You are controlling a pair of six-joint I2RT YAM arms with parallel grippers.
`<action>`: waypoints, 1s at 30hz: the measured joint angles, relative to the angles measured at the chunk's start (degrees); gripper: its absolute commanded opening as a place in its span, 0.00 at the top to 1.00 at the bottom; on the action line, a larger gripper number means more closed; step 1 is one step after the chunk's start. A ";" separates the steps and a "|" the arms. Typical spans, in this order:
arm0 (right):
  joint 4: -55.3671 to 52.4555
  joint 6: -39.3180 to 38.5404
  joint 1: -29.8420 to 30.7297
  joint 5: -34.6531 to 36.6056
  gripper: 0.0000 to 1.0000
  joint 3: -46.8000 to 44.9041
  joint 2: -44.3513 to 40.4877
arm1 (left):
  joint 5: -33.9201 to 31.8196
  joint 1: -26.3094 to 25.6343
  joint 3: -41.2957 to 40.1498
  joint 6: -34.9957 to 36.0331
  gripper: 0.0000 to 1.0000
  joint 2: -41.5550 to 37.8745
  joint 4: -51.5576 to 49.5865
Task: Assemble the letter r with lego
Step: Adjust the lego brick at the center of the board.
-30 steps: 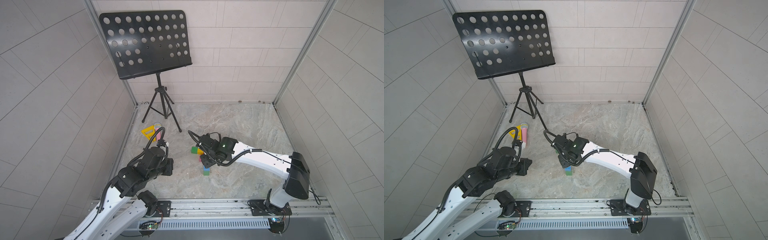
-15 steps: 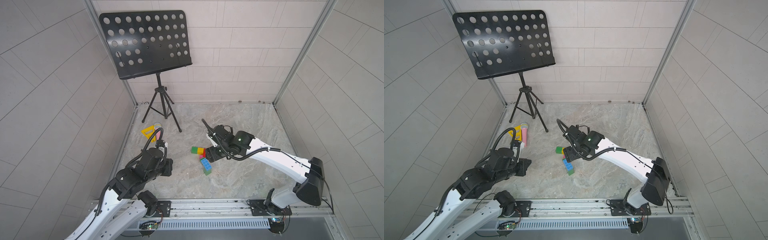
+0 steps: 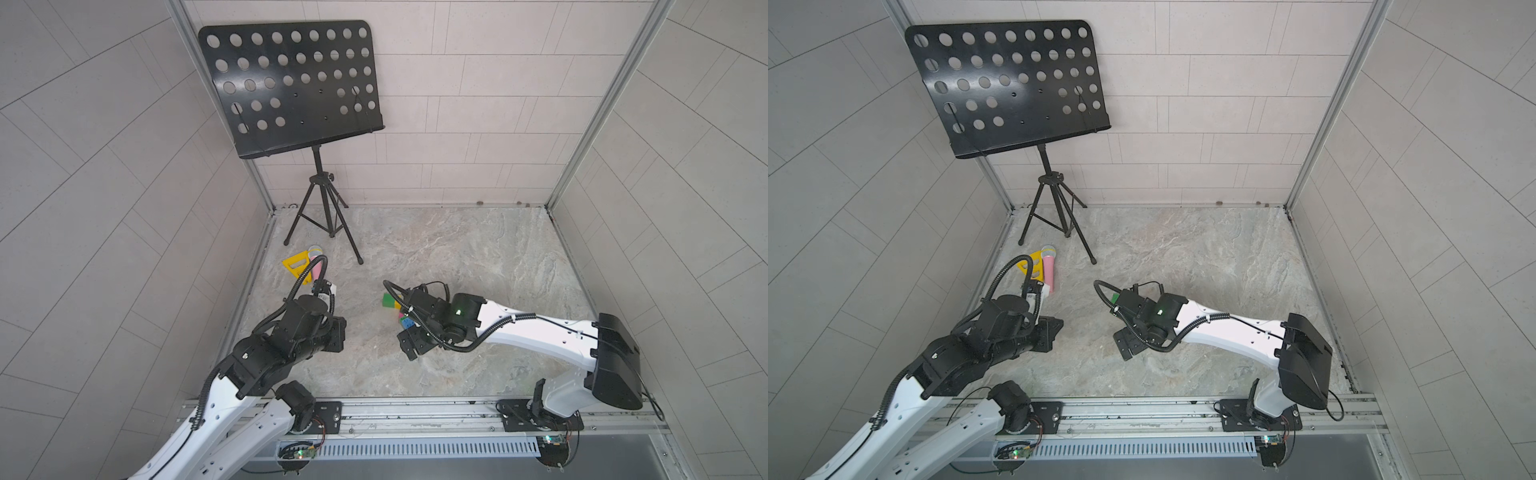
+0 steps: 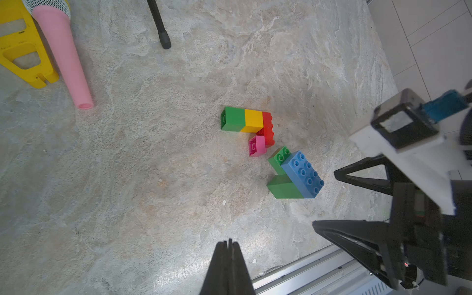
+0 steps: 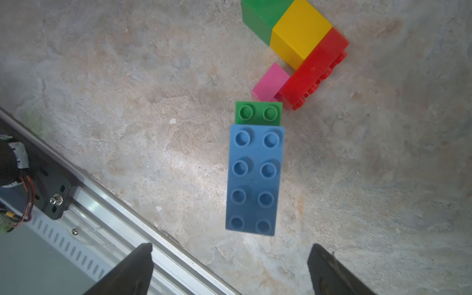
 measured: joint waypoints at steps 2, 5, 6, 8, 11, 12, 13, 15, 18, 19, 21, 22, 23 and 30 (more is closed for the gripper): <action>1.14 0.22 0.00 0.85 0.07 -0.24 1.60 | 0.00 0.00 -0.02 0.00 1.00 0.00 0.02; 2.21 0.28 0.00 1.97 0.09 -0.24 3.72 | 0.00 0.00 -0.04 0.00 1.00 0.02 0.02; 2.45 0.28 0.00 2.16 0.10 -0.24 4.24 | 0.00 0.00 -0.07 0.00 1.00 0.02 0.02; 2.75 0.22 0.00 2.64 0.13 -0.24 5.35 | 0.02 0.00 -0.20 0.00 1.00 0.04 0.04; 3.04 0.15 0.00 2.89 0.19 -0.24 6.10 | 0.02 0.00 -0.26 0.00 1.00 0.17 0.04; 3.26 0.26 0.00 2.91 0.21 -0.33 6.10 | 0.02 0.00 -0.28 0.00 1.00 0.20 0.04; 3.65 0.33 0.00 2.95 0.25 -0.46 6.10 | 0.02 0.00 -0.28 0.00 1.00 0.22 0.04; 4.94 0.66 -0.17 2.86 0.32 -1.05 6.08 | 0.02 0.00 -0.33 0.00 1.00 0.24 0.04; 6.56 1.11 -0.76 2.23 0.38 -2.80 5.97 | 0.02 0.00 -0.33 0.00 1.00 0.35 0.04; 7.08 1.29 -1.18 1.81 0.40 -3.61 5.84 | 0.04 0.00 -0.33 0.00 1.00 0.44 0.04; 8.04 1.60 -2.08 1.07 0.43 -5.11 5.51 | 0.04 0.00 -0.33 0.00 1.00 0.70 0.04; 8.39 1.66 -2.43 0.79 0.44 -5.73 5.38 | 0.07 0.00 -0.33 0.00 1.00 0.85 0.04; 8.59 1.75 -2.80 0.61 0.45 -6.14 5.25 | 0.04 0.00 -0.33 0.00 1.00 0.96 0.04; 11.15 1.79 -4.26 -1.05 0.52 -7.91 2.89 | 0.07 0.00 -0.33 0.00 1.00 1.05 0.04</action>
